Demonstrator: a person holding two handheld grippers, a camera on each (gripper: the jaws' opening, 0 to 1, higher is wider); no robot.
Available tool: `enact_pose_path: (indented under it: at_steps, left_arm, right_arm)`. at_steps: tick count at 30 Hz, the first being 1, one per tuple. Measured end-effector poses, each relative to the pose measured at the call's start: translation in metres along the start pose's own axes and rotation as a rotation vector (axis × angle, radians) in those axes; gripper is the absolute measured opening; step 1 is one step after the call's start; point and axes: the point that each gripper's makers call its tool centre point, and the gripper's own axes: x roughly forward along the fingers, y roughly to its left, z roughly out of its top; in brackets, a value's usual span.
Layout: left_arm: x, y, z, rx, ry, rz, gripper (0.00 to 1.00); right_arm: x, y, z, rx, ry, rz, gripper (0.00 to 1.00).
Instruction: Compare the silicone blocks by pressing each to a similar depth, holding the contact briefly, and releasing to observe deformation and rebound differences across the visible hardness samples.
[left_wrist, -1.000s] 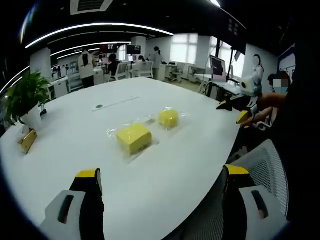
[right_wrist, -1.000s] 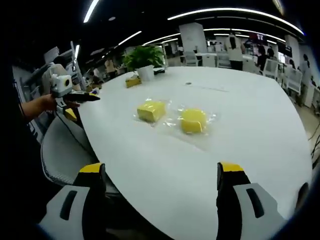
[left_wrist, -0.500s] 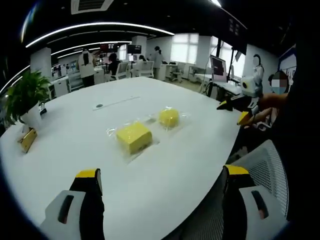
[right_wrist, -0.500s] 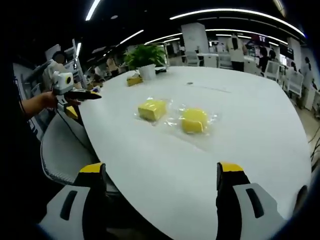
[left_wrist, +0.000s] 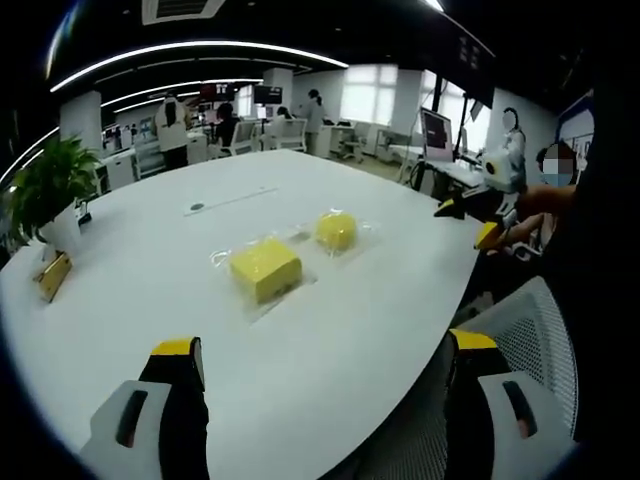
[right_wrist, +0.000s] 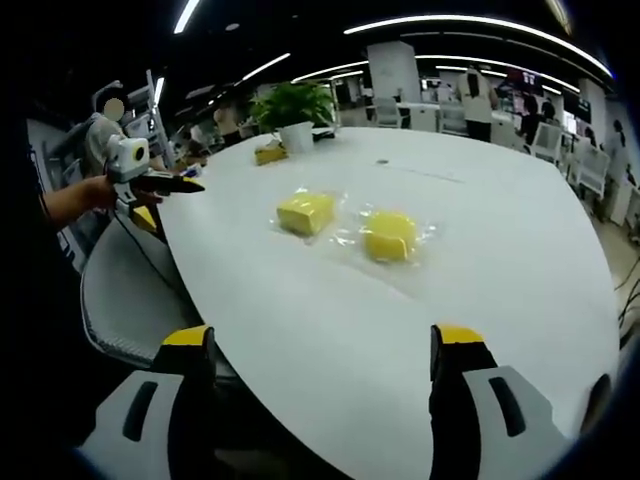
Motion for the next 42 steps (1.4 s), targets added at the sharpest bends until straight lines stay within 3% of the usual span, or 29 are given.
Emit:
enact_pose_path:
  at_steps: [24,27,28,30,31,34,39,41,42]
  left_arm:
    - [0.001,0.003,0.001,-0.009,0.009,0.001,0.99]
    - [0.000,0.004,0.000,-0.015,0.008,0.006,0.99]
    - [-0.001,0.005,-0.001,-0.016,0.007,0.007,0.99]
    - [-0.002,0.006,-0.002,-0.021,0.000,0.010,0.99]
    - [-0.003,0.005,0.001,-0.020,-0.016,0.016,0.99]
    - [-0.005,0.004,0.004,-0.014,-0.049,0.021,0.99]
    - [-0.003,0.003,-0.002,-0.012,-0.049,0.021,0.99]
    - [-0.002,0.006,0.001,-0.015,-0.073,0.038,0.99]
    - [-0.002,0.009,0.008,-0.017,-0.121,0.062,0.99]
  right_arm:
    - [0.000,-0.002,0.010,-0.009,-0.027,-0.003,0.78]
    - [-0.001,0.000,0.017,-0.007,-0.075,0.006,0.83]
    - [-0.001,-0.001,0.025,-0.020,-0.132,0.002,0.86]
    - [-0.004,-0.004,0.030,-0.028,-0.175,-0.018,0.96]
    - [-0.007,-0.005,0.026,-0.020,-0.162,-0.018,0.95]
    - [-0.012,-0.010,0.035,0.020,-0.240,-0.011,0.96]
    - [-0.013,-0.021,0.024,0.025,-0.190,-0.038,0.96]
    - [-0.014,-0.022,0.023,0.016,-0.185,-0.038,0.96]
    - [-0.014,-0.023,0.024,0.009,-0.187,-0.040,0.96]
